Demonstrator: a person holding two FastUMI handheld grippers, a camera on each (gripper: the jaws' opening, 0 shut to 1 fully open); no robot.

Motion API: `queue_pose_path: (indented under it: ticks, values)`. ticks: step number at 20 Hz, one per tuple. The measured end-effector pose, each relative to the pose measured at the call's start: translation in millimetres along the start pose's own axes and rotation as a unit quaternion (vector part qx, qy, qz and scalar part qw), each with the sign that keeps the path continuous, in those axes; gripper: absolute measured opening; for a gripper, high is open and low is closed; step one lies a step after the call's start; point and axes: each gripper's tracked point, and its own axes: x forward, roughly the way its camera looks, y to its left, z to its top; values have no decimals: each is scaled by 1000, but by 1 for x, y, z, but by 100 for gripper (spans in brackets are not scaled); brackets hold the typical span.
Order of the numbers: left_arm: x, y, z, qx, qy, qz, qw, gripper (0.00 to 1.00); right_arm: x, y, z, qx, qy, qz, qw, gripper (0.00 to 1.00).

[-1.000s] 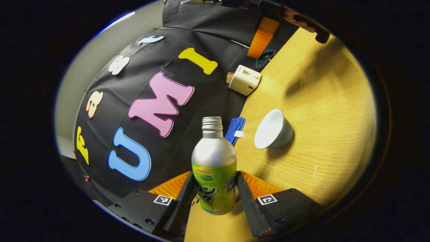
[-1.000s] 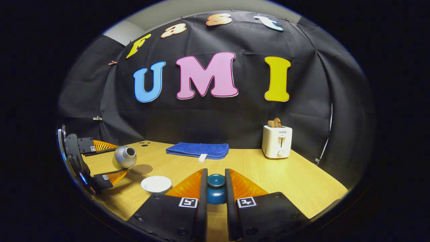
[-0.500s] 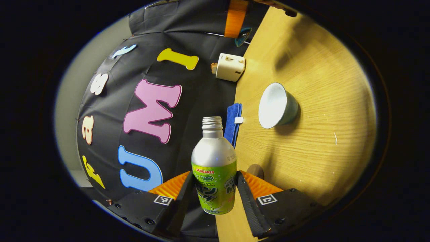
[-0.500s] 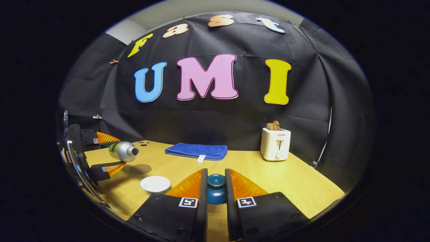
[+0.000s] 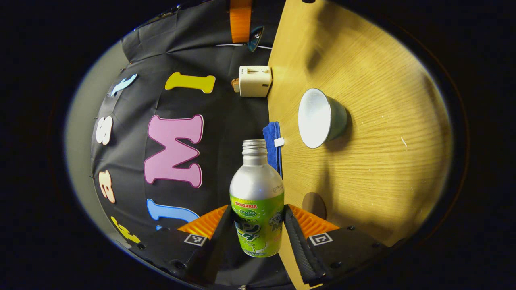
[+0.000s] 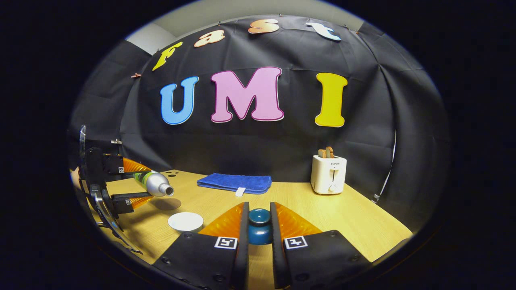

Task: Open the teacup lid with one hand, grasp the water bottle and pour water into the teacup with the other hand; after pouring, place the water bottle on the coaster and then close the teacup lid.

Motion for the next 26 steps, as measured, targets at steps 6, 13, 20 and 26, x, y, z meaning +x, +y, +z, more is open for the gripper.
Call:
queue_pose_path:
  ticks: [6, 13, 20, 26]
  values:
    - [1, 3, 3, 57, -3, 0, 998, 76, 0, -2, 1, 1, 1, -1, 1000, 28]
    - [2, 5, 8, 117, -5, -7, 993, 76, -2, -4, 4, 2, -2, -1, 1000, 28]
    - [2, 7, 6, 158, -2, -17, 987, 77, -3, -2, 4, 2, -3, 2, 1000, 28]
    - [2, 15, 12, 214, -7, -14, 977, 77, -4, -4, 5, 3, -3, 2, 1000, 28]
